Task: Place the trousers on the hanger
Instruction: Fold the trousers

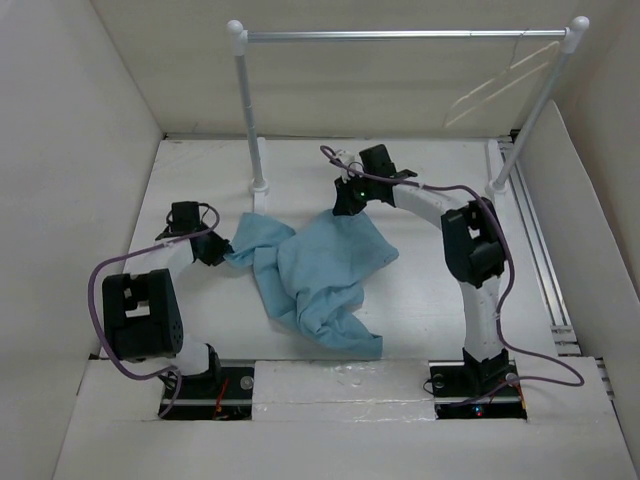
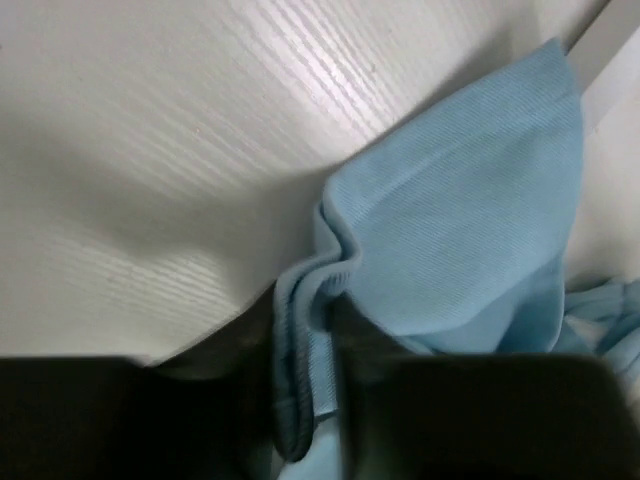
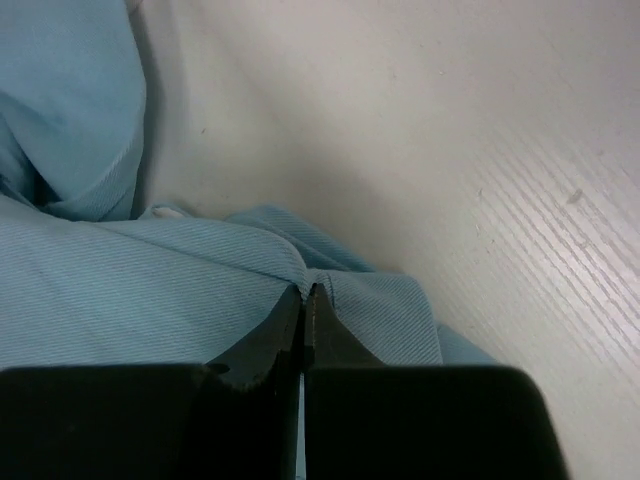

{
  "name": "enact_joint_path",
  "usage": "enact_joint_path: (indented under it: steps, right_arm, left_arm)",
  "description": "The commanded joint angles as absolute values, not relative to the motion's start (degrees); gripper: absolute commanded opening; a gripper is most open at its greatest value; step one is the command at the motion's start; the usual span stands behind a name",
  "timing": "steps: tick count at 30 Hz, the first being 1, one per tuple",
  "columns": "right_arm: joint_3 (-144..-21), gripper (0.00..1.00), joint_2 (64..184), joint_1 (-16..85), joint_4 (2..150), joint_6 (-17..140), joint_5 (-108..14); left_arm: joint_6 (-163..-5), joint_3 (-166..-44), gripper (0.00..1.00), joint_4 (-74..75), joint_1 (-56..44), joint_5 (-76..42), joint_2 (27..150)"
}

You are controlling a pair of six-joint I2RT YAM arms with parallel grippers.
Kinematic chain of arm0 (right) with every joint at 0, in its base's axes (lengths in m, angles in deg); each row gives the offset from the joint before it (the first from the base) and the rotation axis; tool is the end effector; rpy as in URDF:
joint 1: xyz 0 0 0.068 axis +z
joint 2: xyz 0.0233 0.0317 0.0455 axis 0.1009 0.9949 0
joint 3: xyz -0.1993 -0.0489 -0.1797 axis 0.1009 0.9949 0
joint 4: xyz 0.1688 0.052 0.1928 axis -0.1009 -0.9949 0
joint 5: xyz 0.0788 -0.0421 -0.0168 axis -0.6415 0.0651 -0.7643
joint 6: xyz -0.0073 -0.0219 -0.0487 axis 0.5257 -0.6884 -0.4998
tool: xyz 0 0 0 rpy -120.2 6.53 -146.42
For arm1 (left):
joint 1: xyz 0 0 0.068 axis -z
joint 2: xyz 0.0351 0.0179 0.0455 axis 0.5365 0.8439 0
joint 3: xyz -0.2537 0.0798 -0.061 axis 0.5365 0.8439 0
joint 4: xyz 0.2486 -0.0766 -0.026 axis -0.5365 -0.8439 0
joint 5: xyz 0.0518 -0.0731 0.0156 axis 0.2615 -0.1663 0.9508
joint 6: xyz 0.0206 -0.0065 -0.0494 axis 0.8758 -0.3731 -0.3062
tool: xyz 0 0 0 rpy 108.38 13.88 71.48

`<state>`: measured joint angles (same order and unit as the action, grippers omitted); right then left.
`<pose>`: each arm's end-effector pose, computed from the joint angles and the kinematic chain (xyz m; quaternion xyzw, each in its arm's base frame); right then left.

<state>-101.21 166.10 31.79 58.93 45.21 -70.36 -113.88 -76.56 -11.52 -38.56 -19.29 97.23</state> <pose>0.4239 0.2271 0.1936 -0.3657 0.8213 0.2992 0.3197 0.2862 0.0243 0.1794 -0.3489 0.8697 -0.1835 0.2970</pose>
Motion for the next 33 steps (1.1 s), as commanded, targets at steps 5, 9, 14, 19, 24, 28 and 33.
enact_joint_path:
  steps: [5, 9, 14, 19, 24, 28, 33]
  right_arm:
    - [-105.6, 0.0, 151.64, 32.86, 60.95, 44.47, -67.51]
    - [-117.61, 0.0, 143.2, 32.17, 54.45, 43.41, -64.5]
    - [-124.34, 0.0, 132.14, 31.46, 47.94, 43.94, -63.18]
    - [-100.13, 0.0, 105.26, 34.0, 48.2, 45.95, -53.71]
    - [-67.85, 0.0, 86.16, 30.24, 34.17, 58.05, -33.41]
    - [-58.33, 0.42, 79.91, 24.97, 28.07, 63.1, -33.99]
    - [-59.11, 0.75, 80.87, 22.93, 31.31, 61.18, -37.33]
  left_arm:
    - [-113.29, -86.46, 0.0, -13.4, -39.04, -16.85, 94.66]
    - [-115.66, -98.65, 0.0, -17.0, -42.53, -17.35, 88.69]
    - [-122.07, -106.33, 0.0, -16.92, -52.64, -24.89, 83.59]
    - [-125.25, -105.9, 0.0, -17.0, -59.95, -27.47, 81.55]
    - [-119.9, -104.23, 0.05, -18.76, -61.19, -26.58, 85.76]
    - [-113.48, -104.14, 0.25, -22.02, -60.58, -23.96, 87.89]
    - [-112.16, -102.21, 0.46, -22.02, -57.67, -19.73, 85.69]
